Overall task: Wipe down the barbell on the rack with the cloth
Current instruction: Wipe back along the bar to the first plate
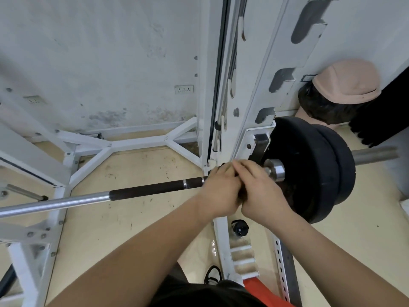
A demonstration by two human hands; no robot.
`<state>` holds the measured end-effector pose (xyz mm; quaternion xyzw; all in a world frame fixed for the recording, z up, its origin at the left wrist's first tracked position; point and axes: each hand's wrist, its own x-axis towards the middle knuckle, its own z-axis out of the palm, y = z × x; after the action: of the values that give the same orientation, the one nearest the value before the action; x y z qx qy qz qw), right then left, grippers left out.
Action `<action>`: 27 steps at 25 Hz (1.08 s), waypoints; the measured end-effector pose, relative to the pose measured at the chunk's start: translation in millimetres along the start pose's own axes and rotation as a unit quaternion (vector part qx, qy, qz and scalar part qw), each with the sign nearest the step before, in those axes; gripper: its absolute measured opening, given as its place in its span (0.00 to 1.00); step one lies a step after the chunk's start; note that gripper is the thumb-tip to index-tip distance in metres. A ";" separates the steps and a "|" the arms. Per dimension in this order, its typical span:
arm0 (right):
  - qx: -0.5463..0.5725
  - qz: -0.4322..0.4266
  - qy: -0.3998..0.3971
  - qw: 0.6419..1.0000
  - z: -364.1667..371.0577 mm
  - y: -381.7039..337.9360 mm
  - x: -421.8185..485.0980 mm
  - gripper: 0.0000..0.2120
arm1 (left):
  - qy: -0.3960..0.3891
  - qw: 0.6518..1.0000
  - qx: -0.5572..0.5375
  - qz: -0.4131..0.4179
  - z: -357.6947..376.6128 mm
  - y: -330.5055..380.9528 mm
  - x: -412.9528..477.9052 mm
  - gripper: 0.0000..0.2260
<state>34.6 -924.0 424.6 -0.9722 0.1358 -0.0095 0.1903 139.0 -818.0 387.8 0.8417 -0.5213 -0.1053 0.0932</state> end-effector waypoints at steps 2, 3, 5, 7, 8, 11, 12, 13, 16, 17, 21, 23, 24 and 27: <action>-0.003 -0.030 -0.055 0.998 7.5 -13.6 7.8 0.46 | -0.004 0.997 -0.069 0.037 -10.1 -36.5 -32.8 0.33; -0.015 -0.026 -0.071 0.997 12.1 -17.8 11.1 0.47 | -0.004 0.995 -0.093 0.028 -17.6 -54.4 -50.8 0.34; -0.074 -0.021 -0.081 0.994 15.9 -21.1 18.8 0.47 | 0.017 0.994 -0.092 -0.051 -33.7 -86.4 -81.2 0.31; -0.133 -0.027 -0.078 0.988 16.8 -16.7 23.6 0.44 | 0.012 0.990 -0.007 -0.144 -42.6 -110.2 -94.3 0.20; -0.150 -0.031 -0.070 0.986 17.4 -14.1 25.6 0.41 | -0.017 0.983 0.024 -0.182 -44.6 -114.4 -95.3 0.14; -0.200 -0.041 -0.058 0.977 18.6 -12.4 36.5 0.29 | -0.043 0.976 0.039 -0.212 -38.1 -111.6 -92.6 0.08; -0.208 -0.040 -0.064 0.975 17.2 -11.7 42.6 0.27 | -0.027 0.977 0.031 -0.211 -34.9 -111.1 -91.7 0.08; -0.203 -0.033 -0.077 0.976 15.3 -11.2 48.1 0.25 | -0.010 0.977 0.024 -0.211 -32.3 -111.6 -93.1 0.08; -0.197 0.001 -0.093 0.976 12.3 -17.6 62.7 0.19 | 0.045 0.974 -0.006 -0.221 -27.2 -116.1 -101.9 0.07; -0.200 0.007 -0.085 0.976 14.0 -24.8 66.7 0.17 | 0.059 0.972 -0.014 -0.226 -26.1 -117.3 -104.1 0.07; -0.144 -0.082 -0.089 0.982 31.4 -66.7 70.9 0.14 | 0.092 0.969 -0.044 -0.223 -21.4 -116.6 -110.5 0.09; -0.158 -0.104 -0.111 0.976 24.6 -66.0 74.1 0.18 | 0.110 0.966 -0.051 -0.229 -18.9 -117.6 -112.8 0.10; -0.176 -0.091 -0.125 0.972 16.3 -57.1 74.9 0.20 | 0.114 0.965 -0.050 -0.231 -17.8 -116.8 -113.1 0.10; -0.254 -0.026 -0.143 0.956 -3.7 -32.2 68.0 0.19 | 0.125 0.963 -0.049 -0.232 -14.7 -116.2 -114.0 0.10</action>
<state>108.2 -914.8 437.8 -0.9829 0.0795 0.1598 -0.0452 193.2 -664.1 380.1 0.9405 -0.2899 -0.0430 0.1718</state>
